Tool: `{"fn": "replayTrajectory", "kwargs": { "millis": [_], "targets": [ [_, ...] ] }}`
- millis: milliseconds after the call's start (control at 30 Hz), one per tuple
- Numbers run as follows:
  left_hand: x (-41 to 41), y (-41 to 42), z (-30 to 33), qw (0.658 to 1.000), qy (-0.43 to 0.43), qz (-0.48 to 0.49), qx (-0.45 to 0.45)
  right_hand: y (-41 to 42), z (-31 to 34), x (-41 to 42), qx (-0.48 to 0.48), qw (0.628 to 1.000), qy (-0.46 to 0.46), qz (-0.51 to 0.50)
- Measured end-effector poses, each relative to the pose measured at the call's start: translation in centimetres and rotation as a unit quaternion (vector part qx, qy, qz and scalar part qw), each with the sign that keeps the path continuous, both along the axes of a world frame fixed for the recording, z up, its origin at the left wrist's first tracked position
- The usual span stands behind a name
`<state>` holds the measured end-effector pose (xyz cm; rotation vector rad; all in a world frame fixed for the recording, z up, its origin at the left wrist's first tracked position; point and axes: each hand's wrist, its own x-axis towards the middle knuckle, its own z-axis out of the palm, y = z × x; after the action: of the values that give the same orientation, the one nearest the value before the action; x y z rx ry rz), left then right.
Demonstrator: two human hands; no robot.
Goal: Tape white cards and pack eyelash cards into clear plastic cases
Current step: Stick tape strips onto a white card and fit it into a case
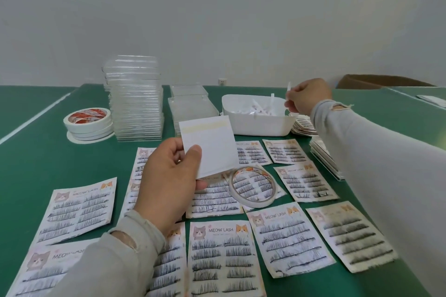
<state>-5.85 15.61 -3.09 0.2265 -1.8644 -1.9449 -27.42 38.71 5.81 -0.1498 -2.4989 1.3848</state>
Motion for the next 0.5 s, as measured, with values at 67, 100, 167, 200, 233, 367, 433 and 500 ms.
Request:
{"fn": "replayTrajectory", "kwargs": {
  "millis": [67,100,167,200,233,367,433,500],
  "targets": [
    [0.14,0.12,0.18,1.000,0.000,-0.002,0.000,0.13,0.18,-0.04,0.020,1.000,-0.006,0.015],
    [0.22,0.17,0.31,1.000,0.001,-0.002,0.000,0.09,0.22,-0.10,0.041,0.999,-0.012,0.022],
    [0.34,0.24,0.54,1.000,0.001,-0.003,0.000,-0.04,0.21,-0.20,0.065,0.997,-0.025,0.022],
    [0.37,0.25,0.60,1.000,0.000,-0.004,0.001,-0.12,0.10,-0.33,0.059,0.998,-0.029,0.015],
    [0.35,0.22,0.59,1.000,0.001,-0.002,0.002,-0.13,-0.11,-0.44,0.053,0.998,-0.028,0.007],
    [0.26,0.00,0.47,1.000,0.004,0.002,0.001,-0.20,-0.56,-0.58,0.072,0.997,-0.028,-0.004],
    [0.26,-0.01,0.50,1.000,0.004,-0.002,0.003,-0.10,-0.71,-0.57,0.035,0.999,-0.028,-0.022],
    [0.35,-0.03,0.56,1.000,0.002,-0.002,0.010,-0.41,-0.65,0.21,-0.050,0.998,0.002,-0.030]
  ]
}}
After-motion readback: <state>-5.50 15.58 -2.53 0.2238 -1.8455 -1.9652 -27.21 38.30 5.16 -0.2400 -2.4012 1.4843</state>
